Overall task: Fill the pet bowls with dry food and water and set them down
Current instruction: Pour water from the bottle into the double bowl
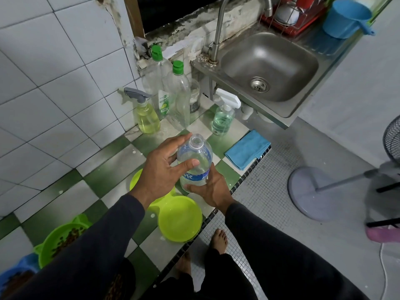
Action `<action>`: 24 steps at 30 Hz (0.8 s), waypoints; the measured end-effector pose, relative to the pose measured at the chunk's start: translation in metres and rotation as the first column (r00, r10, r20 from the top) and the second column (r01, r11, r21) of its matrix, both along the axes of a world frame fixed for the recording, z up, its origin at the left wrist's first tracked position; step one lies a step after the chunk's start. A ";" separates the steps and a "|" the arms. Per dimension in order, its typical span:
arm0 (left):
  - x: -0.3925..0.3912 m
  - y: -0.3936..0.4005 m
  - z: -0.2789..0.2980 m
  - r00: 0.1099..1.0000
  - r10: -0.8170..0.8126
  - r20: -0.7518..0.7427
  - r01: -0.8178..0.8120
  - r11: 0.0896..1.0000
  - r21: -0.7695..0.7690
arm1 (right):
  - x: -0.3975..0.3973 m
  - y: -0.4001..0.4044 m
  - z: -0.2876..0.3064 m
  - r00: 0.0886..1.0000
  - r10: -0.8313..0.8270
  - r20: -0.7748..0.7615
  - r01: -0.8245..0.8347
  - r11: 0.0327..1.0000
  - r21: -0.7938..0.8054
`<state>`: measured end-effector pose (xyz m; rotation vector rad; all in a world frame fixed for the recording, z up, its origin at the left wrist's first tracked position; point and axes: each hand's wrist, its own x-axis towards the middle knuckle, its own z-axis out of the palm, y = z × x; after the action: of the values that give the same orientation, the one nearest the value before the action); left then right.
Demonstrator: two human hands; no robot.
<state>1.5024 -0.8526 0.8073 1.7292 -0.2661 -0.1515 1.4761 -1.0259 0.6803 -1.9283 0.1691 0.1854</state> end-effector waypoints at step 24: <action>-0.111 -0.023 0.036 0.974 0.217 0.068 -0.202 0.961 -0.187 | -0.092 -0.068 0.095 0.964 0.230 0.136 -0.176 0.930 -0.324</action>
<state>1.3912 -0.8761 0.8433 1.5746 -0.1540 0.1019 1.3844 -1.0943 0.7749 -2.2646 -0.1272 0.1349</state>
